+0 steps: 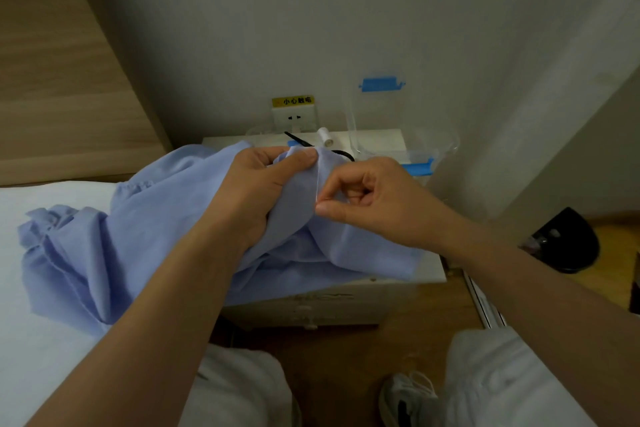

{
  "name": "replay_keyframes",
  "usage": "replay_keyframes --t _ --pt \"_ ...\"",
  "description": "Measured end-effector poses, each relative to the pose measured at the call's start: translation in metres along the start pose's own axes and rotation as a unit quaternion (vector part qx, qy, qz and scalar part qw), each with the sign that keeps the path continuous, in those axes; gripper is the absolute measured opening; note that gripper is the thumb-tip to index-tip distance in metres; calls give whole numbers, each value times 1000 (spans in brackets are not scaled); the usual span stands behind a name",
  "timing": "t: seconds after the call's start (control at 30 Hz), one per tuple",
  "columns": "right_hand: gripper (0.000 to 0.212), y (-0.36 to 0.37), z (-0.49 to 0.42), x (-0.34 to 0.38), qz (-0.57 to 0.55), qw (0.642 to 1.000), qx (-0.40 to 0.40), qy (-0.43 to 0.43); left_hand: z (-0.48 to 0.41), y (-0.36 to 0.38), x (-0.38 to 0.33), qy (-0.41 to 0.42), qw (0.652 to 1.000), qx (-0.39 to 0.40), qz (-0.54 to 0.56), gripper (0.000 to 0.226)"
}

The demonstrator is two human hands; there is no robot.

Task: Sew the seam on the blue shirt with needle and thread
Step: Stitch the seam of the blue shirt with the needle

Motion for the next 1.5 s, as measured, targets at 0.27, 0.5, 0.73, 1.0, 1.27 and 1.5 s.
replay_keyframes --t 0.27,0.5,0.73,1.0,1.27,1.5 --pt "21 -39 -1 -22 -82 987 -116 81 2 -1 -8 19 1000 7 -4 17" --pt "22 -32 2 -11 -5 998 -66 16 5 4 -16 44 998 42 -32 14" --pt "28 -30 3 -15 -17 997 -57 40 7 4 -21 57 997 37 -46 13" --pt "30 -27 3 -16 -22 998 -43 45 9 6 -26 76 994 52 -63 15" --pt "29 -26 3 -17 -19 997 -33 61 10 5 -25 77 994 52 -61 14" --pt "46 -11 3 -27 -24 993 41 112 14 9 -30 114 986 55 -109 11"
Point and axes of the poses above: each hand's wrist, its own z-axis away from the middle knuckle, its own y-axis out of the palm, x = y × z, the point moved 10 cm from there along -z, towards the middle knuckle, and after that the axes turned 9 degrees about z, right-handed, at the moved point
